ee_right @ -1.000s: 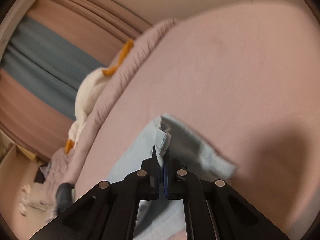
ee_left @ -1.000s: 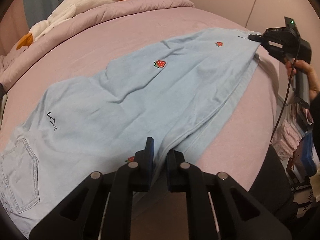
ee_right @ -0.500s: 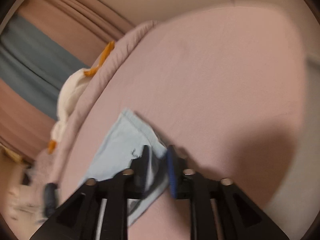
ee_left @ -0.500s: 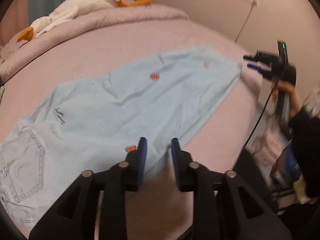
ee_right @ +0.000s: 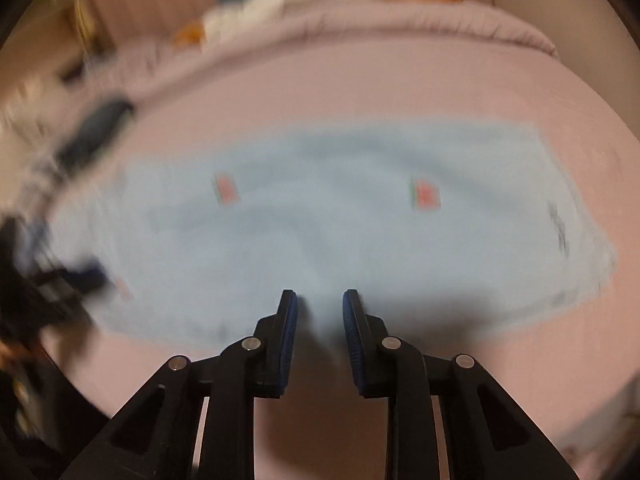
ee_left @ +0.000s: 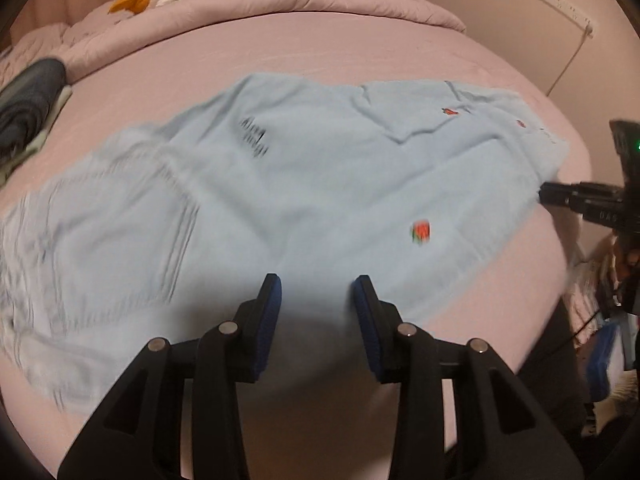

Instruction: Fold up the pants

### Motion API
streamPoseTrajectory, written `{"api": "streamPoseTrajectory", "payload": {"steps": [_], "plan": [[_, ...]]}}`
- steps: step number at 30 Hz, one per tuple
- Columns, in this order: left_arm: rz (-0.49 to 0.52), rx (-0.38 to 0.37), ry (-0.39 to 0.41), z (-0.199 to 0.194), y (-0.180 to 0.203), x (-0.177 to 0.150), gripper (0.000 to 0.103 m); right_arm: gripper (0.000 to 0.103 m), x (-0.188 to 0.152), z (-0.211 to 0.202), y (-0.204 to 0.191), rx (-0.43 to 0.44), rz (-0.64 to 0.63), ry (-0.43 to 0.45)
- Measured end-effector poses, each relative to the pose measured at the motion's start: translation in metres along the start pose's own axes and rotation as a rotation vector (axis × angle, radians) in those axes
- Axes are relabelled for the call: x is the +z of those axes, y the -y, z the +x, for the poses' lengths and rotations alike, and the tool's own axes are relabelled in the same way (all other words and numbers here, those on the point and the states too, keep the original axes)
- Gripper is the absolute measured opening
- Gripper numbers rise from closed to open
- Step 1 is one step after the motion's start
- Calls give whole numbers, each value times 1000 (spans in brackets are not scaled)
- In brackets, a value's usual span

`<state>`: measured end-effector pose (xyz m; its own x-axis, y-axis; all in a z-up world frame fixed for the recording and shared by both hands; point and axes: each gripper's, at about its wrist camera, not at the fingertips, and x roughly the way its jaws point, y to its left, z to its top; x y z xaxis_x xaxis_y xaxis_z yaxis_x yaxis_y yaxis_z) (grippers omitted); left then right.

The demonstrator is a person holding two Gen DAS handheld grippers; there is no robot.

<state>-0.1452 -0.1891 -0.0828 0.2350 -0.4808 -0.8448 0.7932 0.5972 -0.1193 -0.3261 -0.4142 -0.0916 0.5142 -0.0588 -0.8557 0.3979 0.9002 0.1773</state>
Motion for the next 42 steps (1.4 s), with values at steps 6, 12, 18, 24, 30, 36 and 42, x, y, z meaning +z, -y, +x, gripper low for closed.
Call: {"api": "streamPoseTrajectory", "payload": {"steps": [6,12,18,24,30,36,42], "plan": [[-17,-22,45,-17,-3,-1,37,25,-2,-24,-2,-28,-9,3],[-25,64,131,-25,-9,13,45,25,37,-21,-74,185,-148,105],[-35,74,72,-19,-28,-31,45,26,-2,28,-146,203,-390,-104],[-119,-32,87,-42,-42,-38,45,29,-5,9,-141,286,-468,-201],[-100,9,208,-51,-48,4,50,35,87,11,-122,504,-163,-41],[-141,73,177,-35,-76,7,50,36,164,76,-132,524,3,-107],[-144,52,157,-44,-94,-42,41,36,162,127,-142,584,29,-371]]}}
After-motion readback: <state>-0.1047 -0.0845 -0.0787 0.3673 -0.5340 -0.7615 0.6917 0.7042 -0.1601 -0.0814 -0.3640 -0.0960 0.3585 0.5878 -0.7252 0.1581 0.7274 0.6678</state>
